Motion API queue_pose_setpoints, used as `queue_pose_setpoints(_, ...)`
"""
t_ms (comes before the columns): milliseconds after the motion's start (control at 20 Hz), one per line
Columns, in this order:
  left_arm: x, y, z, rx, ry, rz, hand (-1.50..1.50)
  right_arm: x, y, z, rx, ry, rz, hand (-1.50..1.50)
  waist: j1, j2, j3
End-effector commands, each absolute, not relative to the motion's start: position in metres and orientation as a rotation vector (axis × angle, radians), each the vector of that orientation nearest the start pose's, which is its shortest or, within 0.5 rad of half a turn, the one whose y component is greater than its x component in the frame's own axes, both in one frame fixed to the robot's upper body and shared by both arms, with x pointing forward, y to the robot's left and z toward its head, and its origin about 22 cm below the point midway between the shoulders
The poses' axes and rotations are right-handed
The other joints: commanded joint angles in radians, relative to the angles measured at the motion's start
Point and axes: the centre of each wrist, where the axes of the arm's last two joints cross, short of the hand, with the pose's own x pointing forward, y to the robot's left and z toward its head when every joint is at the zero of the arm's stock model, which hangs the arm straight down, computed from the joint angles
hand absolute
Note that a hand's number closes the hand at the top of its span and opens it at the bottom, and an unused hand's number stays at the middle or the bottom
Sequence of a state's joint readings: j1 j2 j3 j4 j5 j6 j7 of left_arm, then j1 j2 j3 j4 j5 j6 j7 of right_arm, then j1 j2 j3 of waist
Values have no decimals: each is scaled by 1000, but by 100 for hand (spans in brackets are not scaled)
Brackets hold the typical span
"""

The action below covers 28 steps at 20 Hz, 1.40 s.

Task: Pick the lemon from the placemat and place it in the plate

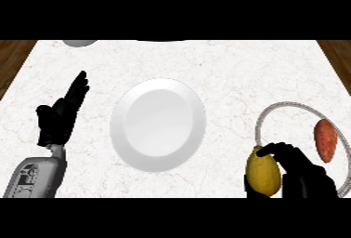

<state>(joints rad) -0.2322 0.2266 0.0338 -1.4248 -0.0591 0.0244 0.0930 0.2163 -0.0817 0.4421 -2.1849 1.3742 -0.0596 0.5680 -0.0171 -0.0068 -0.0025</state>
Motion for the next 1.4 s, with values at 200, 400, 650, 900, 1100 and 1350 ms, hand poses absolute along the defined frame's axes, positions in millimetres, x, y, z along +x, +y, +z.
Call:
queue_pose_setpoints(200,298,247,42,208,-1565,-230,0,173,-91,134,-1058,-1556,657,150,31,8,2)
queue_pose_setpoints(400,299,245,25,193,-1564,-245,0,207,-63,115,-1001,-1530,618,150,33,10,2)
queue_pose_setpoints(650,305,246,40,186,-1569,-241,0,252,-32,106,-933,-1547,642,150,43,12,2)
queue_pose_setpoints(900,299,247,38,207,-1577,-247,0,283,-9,81,-998,-1429,753,150,56,12,2)
queue_pose_setpoints(1100,316,229,53,181,-1585,-251,0,307,0,76,-1064,-1316,855,150,53,14,2)
queue_pose_setpoints(1350,308,234,42,174,-1594,-288,0,327,-14,44,-922,-1228,680,-150,90,24,3)
